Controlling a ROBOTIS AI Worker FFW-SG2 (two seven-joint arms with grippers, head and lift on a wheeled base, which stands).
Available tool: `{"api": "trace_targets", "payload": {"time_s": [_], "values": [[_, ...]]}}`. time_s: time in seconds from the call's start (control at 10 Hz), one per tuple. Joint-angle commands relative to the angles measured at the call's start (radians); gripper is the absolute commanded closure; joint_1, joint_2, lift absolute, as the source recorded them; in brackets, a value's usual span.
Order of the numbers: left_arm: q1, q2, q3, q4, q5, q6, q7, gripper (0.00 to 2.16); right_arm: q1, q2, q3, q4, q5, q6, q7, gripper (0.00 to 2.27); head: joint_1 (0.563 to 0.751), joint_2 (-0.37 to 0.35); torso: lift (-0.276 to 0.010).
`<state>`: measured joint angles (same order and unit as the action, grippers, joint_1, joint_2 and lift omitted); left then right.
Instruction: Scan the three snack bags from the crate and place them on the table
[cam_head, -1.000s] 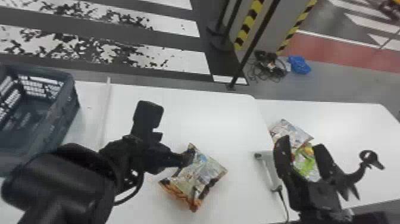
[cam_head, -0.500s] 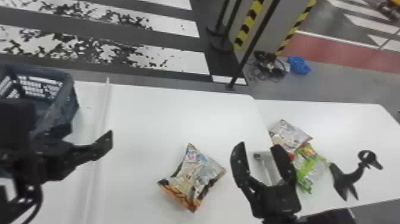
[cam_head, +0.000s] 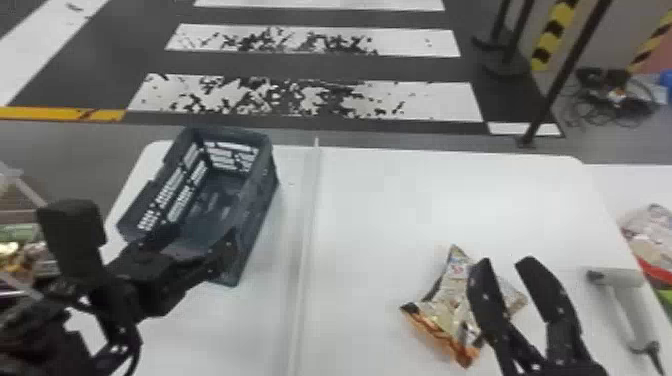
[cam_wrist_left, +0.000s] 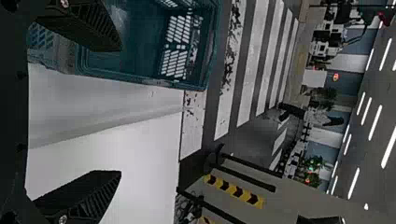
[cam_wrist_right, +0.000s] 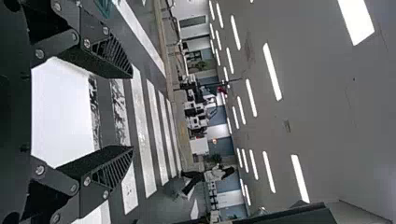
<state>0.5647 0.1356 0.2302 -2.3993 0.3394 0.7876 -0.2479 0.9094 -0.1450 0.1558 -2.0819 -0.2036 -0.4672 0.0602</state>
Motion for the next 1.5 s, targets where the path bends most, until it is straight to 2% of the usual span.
{"api": "trace_targets", "payload": {"time_s": [0.0,0.1,0.2,0.4,0.5,0.7,1.1,1.3,1.4], "values": [[0.011,-0.001,0.051,0.022,0.02,-0.015,-0.002,0.06,0.005,-0.007,0.031,0.033,0.001,0.006,0.004,1.53,0.695,0.123,-0.036],[0.018,0.001,0.063,0.042,0.02,-0.049,-0.002,0.06,0.005,-0.013,0.047,0.057,-0.002,0.019,0.021,1.7,0.695,0.169,-0.036],[0.018,0.001,0.069,0.06,0.013,-0.058,0.004,0.06,0.003,-0.024,0.056,0.071,-0.007,0.068,0.032,1.96,0.695,0.217,-0.036],[0.027,0.001,0.066,0.068,-0.01,-0.07,0.007,0.06,-0.018,-0.044,0.082,0.121,-0.014,0.166,0.056,2.02,0.695,0.272,-0.036],[0.043,0.001,0.061,0.071,-0.01,-0.107,0.005,0.06,-0.037,-0.048,0.088,0.16,-0.019,0.194,0.075,2.02,0.695,0.301,-0.036],[0.067,-0.001,0.024,0.069,-0.043,-0.156,0.012,0.06,-0.101,-0.048,0.091,0.237,-0.053,0.252,0.105,2.02,0.695,0.33,-0.036],[0.077,-0.007,-0.022,0.066,-0.072,-0.169,0.016,0.06,-0.213,-0.045,0.071,0.376,-0.1,0.35,0.11,2.02,0.695,0.285,-0.036],[0.063,-0.004,-0.034,0.069,-0.072,-0.169,0.016,0.06,-0.239,-0.031,0.031,0.424,-0.125,0.356,0.107,2.02,0.695,0.25,-0.036],[0.055,-0.002,-0.037,0.071,-0.072,-0.166,0.016,0.06,-0.245,-0.028,0.001,0.425,-0.148,0.405,0.105,2.02,0.695,0.22,-0.036]]}}
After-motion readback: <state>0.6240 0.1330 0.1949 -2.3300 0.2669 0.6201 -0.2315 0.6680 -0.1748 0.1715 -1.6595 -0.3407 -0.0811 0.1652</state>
